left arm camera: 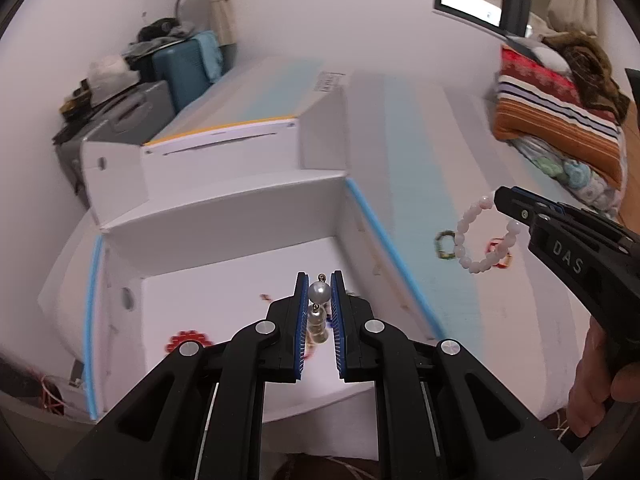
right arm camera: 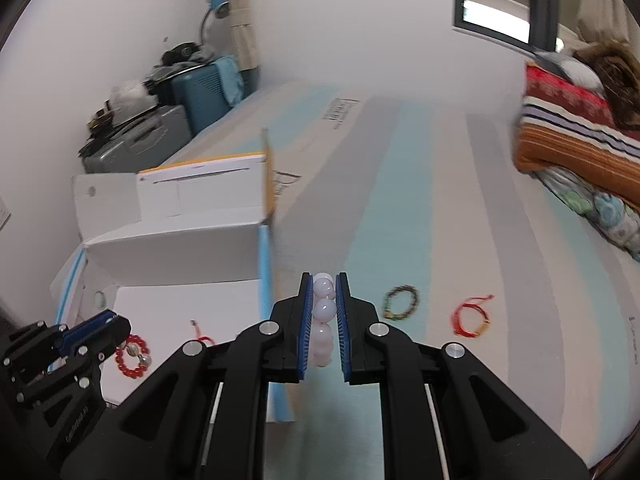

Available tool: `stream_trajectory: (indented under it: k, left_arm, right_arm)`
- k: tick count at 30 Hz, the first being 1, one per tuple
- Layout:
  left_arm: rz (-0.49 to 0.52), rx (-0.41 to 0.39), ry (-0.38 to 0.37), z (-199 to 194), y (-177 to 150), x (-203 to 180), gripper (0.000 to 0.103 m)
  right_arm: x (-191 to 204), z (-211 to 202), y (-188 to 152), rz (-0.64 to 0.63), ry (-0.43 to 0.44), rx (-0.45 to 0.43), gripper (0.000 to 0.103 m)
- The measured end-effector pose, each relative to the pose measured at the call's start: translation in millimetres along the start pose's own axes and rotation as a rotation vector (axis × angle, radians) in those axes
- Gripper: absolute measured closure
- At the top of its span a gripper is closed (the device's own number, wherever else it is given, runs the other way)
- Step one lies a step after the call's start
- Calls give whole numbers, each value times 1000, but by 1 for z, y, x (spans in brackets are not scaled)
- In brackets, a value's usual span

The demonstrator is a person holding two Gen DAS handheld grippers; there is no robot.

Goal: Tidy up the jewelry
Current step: 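Carry the pearl pendant and white pearl bracelet over the open white box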

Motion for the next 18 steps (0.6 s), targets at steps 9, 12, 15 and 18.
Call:
stream_trajectory:
  k: [9, 12, 15, 18]
  left_arm:
    - [-40, 34, 95, 4, -11, 68, 92]
    - [-63, 61, 107, 10, -20, 83, 92]
    - [-79, 91, 119, 19, -30, 94, 92]
    - [-91, 119, 130, 29, -39, 104, 92]
  right_arm:
    - [68, 12, -2, -58, 75, 11, 92]
    - [82, 19, -4, -75, 95, 20, 92]
    - [97, 28, -11, -86, 109, 40, 92]
    - [112, 40, -21, -104, 125, 70, 92]
Point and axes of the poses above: each gripper's, at about its wrist camera, not at the fingertips, and z roughly the way its jaws point, x to its left, y to its top, the point moved 6 cm from there along z, roughly the way its jaws point, and after that the axes turned 12 degrees about -x, right-handed, at the moved point
